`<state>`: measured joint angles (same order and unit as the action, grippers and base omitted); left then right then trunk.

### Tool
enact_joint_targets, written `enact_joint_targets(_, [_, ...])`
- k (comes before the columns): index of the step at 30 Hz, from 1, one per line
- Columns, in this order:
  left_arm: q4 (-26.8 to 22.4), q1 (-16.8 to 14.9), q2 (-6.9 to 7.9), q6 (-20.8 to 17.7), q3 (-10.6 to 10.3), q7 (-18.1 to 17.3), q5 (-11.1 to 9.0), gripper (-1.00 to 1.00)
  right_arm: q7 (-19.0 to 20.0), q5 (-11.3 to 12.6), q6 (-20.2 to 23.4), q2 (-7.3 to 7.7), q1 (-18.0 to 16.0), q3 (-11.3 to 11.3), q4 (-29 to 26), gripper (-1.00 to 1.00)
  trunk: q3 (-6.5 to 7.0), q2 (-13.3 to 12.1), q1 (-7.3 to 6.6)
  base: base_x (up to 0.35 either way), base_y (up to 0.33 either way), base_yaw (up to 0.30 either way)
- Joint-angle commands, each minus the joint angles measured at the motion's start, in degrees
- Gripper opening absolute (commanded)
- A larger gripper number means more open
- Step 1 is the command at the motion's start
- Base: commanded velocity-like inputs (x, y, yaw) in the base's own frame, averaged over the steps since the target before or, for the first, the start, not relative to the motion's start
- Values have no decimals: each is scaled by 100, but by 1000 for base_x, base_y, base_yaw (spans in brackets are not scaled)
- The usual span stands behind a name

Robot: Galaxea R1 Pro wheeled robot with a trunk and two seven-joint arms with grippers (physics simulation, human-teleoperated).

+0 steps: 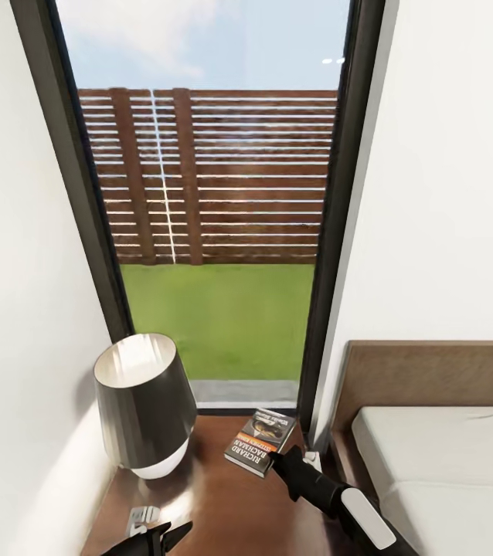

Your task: In the bedroom, move the book from the bed onto either nightstand, and place the two sandals side by side next to the bed.

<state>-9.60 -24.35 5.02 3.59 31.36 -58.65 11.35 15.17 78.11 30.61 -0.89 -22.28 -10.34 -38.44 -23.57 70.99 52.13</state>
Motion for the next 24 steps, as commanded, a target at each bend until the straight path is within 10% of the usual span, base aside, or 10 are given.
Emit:
enact_joint_targets(1, [2,-4,-1,37,45,-15,60,100,21,29,15,1,-4,-3,3,-100,-25,45,23,0,0,0])
enact_joint_targets(24, [2,-4,-1,37,37,-15,60,100,21,23,8,1,-4,-3,3,-100,-437,968,528,0,0,0])
